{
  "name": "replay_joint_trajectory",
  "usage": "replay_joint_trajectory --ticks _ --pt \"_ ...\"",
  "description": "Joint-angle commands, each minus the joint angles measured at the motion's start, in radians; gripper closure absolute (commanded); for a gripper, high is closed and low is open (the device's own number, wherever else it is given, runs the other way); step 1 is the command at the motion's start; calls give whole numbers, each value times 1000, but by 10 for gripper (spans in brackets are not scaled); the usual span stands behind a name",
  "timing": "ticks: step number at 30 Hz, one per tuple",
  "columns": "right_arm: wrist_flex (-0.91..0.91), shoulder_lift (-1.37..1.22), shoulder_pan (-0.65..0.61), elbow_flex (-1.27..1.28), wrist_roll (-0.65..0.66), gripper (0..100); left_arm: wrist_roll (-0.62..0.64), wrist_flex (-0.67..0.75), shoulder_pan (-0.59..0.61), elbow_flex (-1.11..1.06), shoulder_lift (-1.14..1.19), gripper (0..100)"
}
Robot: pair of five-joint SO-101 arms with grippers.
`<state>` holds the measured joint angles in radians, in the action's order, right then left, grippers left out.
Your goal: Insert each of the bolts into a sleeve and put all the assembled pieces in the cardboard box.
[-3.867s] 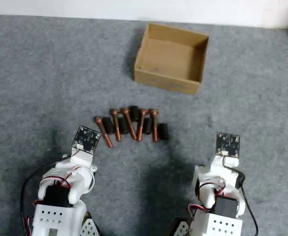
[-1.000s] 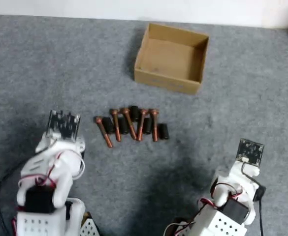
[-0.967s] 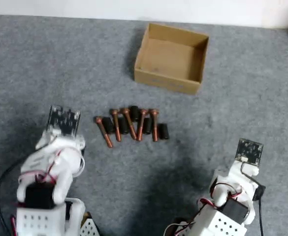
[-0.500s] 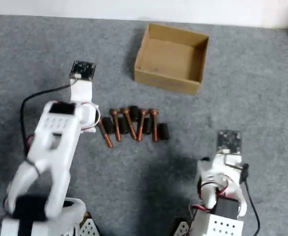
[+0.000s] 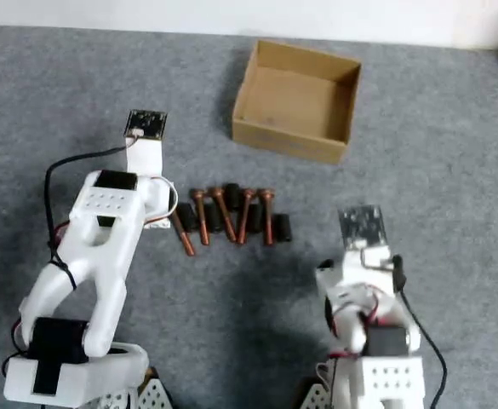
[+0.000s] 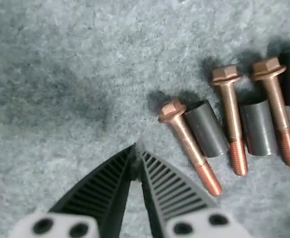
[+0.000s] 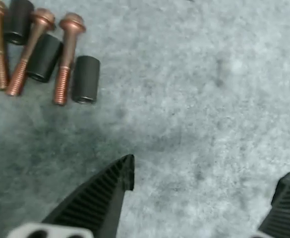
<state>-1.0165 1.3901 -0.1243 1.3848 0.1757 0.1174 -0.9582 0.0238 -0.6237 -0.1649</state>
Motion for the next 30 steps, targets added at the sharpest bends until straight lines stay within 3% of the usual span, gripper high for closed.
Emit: replay_joint_trajectory --ticks 1,3,8,15,30 --pt "53 -314 -44 -200 -57 599 -81 11 -13 44 -41 978" --pt "76 -467 -61 -286 -94 599 -133 11 -13 42 -41 921" --pt "90 -773 -134 -449 -147 599 -98 15 -12 12 -47 771" --pt "88 -1021 -188 -587 -153 599 -97 12 -18 12 -48 819" --pt "85 -1242 -237 -858 -198 599 -97 12 -18 12 -44 835"
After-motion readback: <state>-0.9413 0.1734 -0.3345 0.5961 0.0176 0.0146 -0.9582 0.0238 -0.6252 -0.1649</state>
